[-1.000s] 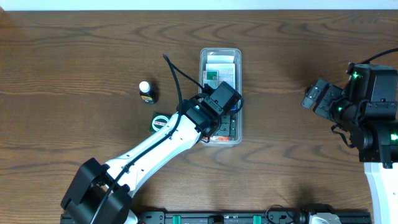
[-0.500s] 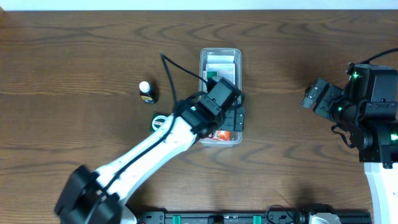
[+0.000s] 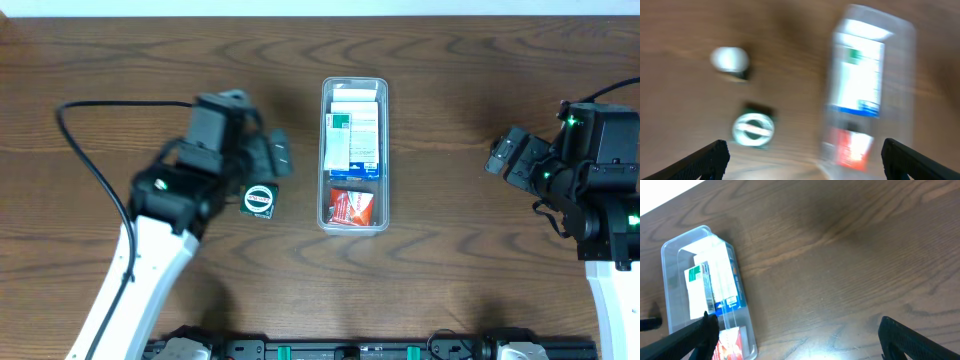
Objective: Pack container
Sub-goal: 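Move the left gripper to the syrup bottle and grasp its cap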
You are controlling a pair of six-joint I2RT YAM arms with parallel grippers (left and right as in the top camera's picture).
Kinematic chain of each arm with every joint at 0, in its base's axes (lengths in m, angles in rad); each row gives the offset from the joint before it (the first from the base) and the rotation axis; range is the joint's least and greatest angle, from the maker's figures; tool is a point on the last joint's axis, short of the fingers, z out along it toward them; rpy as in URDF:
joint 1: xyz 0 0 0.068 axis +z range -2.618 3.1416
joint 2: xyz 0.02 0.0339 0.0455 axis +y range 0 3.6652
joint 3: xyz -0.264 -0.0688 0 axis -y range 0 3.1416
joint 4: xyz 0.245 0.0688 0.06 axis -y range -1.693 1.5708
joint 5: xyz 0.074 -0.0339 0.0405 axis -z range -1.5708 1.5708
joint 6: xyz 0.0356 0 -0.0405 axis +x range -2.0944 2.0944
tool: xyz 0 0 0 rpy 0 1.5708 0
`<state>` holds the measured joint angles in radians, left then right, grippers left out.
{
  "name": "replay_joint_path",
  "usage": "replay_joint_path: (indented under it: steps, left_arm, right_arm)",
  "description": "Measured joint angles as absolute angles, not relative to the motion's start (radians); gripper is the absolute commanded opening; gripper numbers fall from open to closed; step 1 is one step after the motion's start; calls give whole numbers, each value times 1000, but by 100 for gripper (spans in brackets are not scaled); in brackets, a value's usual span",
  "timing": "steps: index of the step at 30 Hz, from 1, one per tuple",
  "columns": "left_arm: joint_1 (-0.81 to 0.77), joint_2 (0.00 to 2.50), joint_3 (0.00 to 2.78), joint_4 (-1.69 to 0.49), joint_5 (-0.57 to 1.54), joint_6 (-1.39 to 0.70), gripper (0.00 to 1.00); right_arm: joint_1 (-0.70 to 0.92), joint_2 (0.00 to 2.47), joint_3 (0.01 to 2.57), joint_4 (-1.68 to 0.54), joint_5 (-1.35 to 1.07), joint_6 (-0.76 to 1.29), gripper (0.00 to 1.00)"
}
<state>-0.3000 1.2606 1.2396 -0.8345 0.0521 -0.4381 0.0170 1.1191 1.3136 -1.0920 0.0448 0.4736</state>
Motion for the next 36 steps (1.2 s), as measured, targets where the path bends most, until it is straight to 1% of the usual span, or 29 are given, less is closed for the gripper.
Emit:
replay_joint_path:
  steps: [4,8,12,15,21,23,25,28,29,32,34,36]
  left_arm:
    - [-172,1347,1240,-818,61,-363,98]
    - [-118,1453,1240,-771,72,-287,98]
    - [-98,1567,1240,-704,77,-229,98]
    - [-93,1639,1240,-663,79,-204,91]
    - [-93,1725,1240,-592,80,-174,85]
    - [-93,1732,1240,-580,79,-170,81]
    - [-93,1733,1240,-570,76,-166,74]
    - [-93,1733,1240,-565,70,-150,67]
    - [-93,1733,1240,-564,70,-145,63]
    - [-93,1733,1240,-564,67,-135,56]
    - [-93,1733,1240,-564,67,-133,49]
    - [-93,1733,1240,-564,67,-130,45]
  right_arm:
    - [17,1119,1314,-1092,45,474,99]
    - [17,1119,1314,-1092,45,473,99]
    - [17,1119,1314,-1092,45,474,99]
    - [17,1119,1314,-1092,45,474,99]
    - [17,1119,1314,-1092,45,474,99]
    - [17,1119,1314,-1092,45,474,99]
    - [17,1119,1314,-1092,45,474,99]
    - [17,1119,1314,-1092,45,474,99]
    - [17,1119,1314,-1092,45,474,99]
    - [17,1119,1314,-1092,45,474,99]
    - [17,1119,1314,-1092,45,474,99]
    - [17,1119,1314,-1092,45,474,99]
